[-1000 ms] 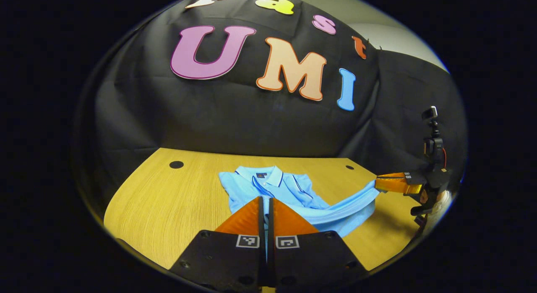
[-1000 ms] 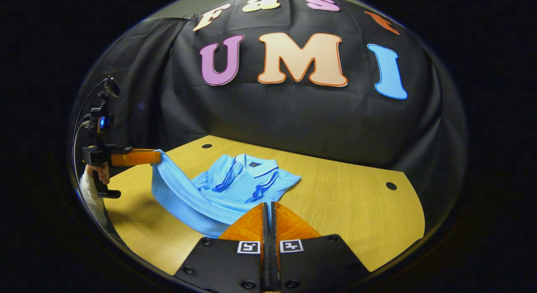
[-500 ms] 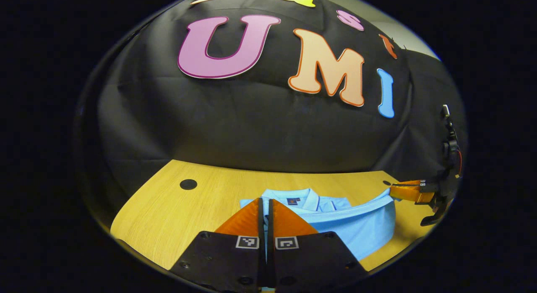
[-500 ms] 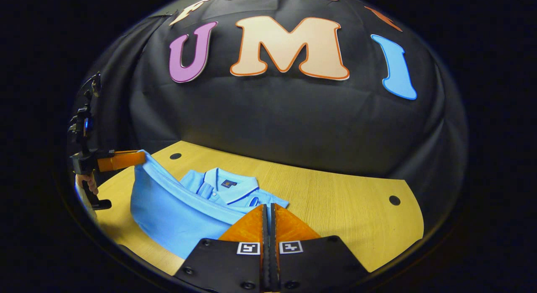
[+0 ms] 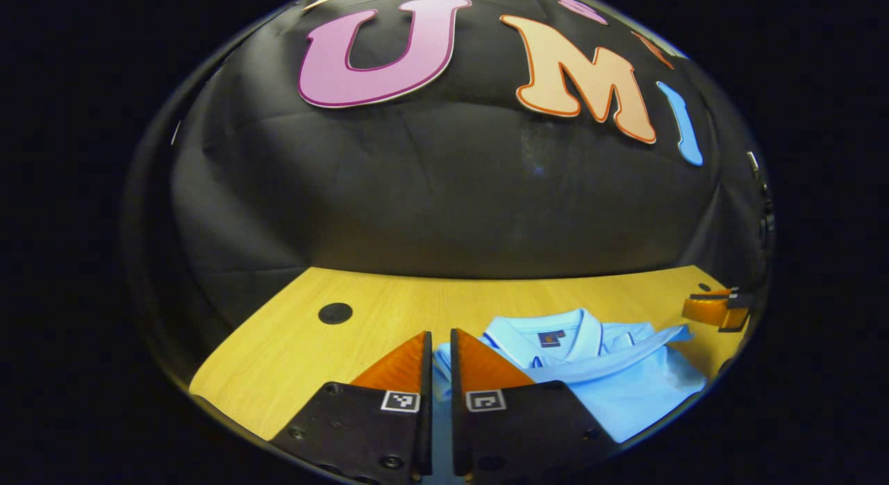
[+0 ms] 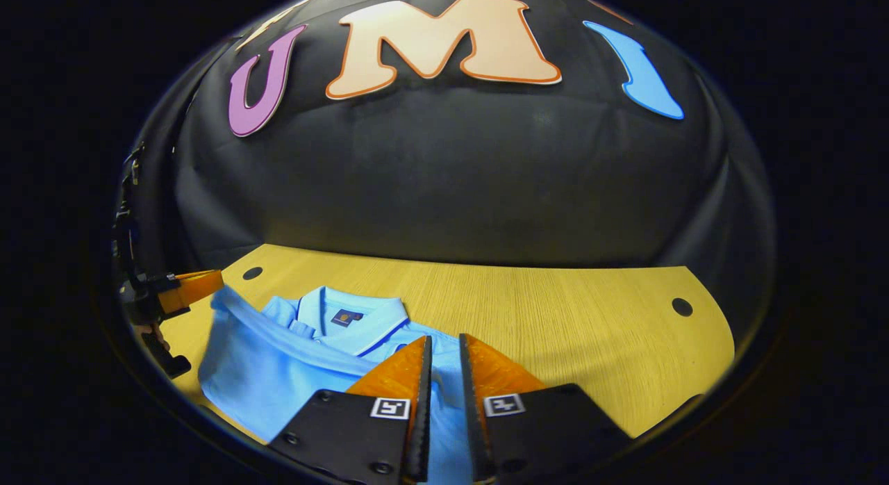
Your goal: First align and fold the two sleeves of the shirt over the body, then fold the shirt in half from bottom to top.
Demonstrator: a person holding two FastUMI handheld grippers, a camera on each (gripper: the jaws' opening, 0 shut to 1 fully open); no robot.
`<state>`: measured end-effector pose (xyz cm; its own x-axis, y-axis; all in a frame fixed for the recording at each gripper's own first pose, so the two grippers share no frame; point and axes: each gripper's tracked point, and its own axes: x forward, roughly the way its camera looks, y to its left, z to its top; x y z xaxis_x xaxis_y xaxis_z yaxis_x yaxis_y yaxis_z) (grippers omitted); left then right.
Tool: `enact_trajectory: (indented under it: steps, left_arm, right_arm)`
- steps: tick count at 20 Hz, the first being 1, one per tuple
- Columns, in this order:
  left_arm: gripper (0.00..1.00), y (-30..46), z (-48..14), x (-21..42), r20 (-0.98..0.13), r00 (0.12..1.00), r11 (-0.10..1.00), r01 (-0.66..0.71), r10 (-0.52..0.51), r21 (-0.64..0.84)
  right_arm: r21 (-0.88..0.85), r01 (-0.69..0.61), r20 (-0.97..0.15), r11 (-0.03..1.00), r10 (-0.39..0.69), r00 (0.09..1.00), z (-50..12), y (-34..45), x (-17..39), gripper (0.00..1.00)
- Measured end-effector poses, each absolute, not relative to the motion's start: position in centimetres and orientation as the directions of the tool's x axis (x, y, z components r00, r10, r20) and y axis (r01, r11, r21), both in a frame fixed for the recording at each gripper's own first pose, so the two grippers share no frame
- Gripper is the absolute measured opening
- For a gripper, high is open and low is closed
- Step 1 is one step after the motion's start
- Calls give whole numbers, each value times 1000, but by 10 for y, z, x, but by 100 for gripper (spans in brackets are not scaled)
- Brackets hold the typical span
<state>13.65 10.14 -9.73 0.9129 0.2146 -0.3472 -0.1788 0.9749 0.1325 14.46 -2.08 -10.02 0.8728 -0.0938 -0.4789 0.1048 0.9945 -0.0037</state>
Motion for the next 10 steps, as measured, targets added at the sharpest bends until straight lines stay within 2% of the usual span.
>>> enact_trajectory:
  steps: [1,3,4,10]
  left_arm:
    - [31,103,-96,134,-350,910,973,-183,222,140]
    - [74,108,-87,127,-340,907,968,-212,247,138]
    - [96,109,-85,127,-338,907,967,-214,250,139]
    - [93,99,-58,100,-292,922,965,-218,252,144]
  right_arm:
    - [-9,102,-471,995,-94,877,-98,-23,143,32]
    - [-18,102,-452,995,-99,886,-92,-25,139,90]
    - [-14,99,-444,995,-95,891,-89,-24,136,100]
    - [-17,86,-399,996,-86,913,-72,-20,109,100]
